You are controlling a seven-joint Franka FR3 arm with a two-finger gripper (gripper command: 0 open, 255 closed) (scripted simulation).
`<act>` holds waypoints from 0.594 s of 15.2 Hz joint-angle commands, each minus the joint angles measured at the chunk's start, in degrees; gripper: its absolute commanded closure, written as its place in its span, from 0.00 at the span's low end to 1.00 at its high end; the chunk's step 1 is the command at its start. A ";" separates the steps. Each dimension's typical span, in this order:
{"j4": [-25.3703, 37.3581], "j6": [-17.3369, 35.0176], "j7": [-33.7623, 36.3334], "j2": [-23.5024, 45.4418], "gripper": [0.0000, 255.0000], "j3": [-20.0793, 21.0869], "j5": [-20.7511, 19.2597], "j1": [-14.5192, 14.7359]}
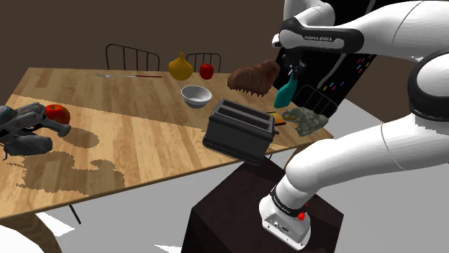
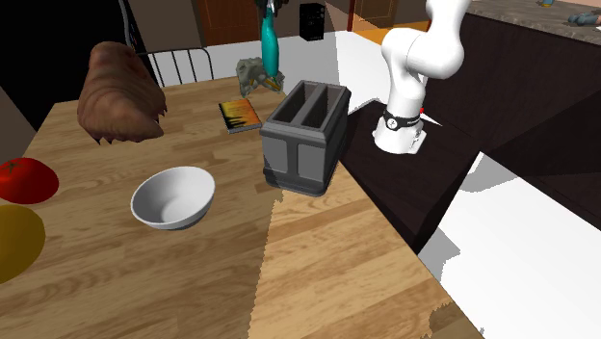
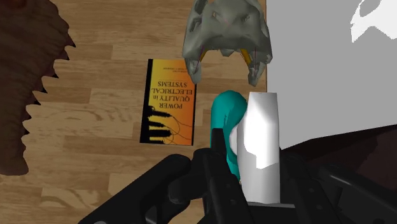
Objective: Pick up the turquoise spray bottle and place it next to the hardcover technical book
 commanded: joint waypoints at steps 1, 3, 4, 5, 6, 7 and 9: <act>-1.44 1.30 0.70 -0.02 1.00 -0.29 -0.33 -0.09; -2.84 2.57 1.42 0.01 1.00 -0.57 -0.67 -0.17; -3.53 3.21 1.79 0.04 1.00 -0.71 -0.84 -0.21; -4.21 3.85 2.15 0.09 1.00 -0.86 -1.02 -0.26; -4.87 4.49 2.52 0.15 1.00 -1.00 -1.20 -0.30; -5.53 5.14 2.88 0.23 1.00 -1.15 -1.39 -0.35; -6.81 6.45 3.62 0.42 1.00 -1.45 -1.78 -0.44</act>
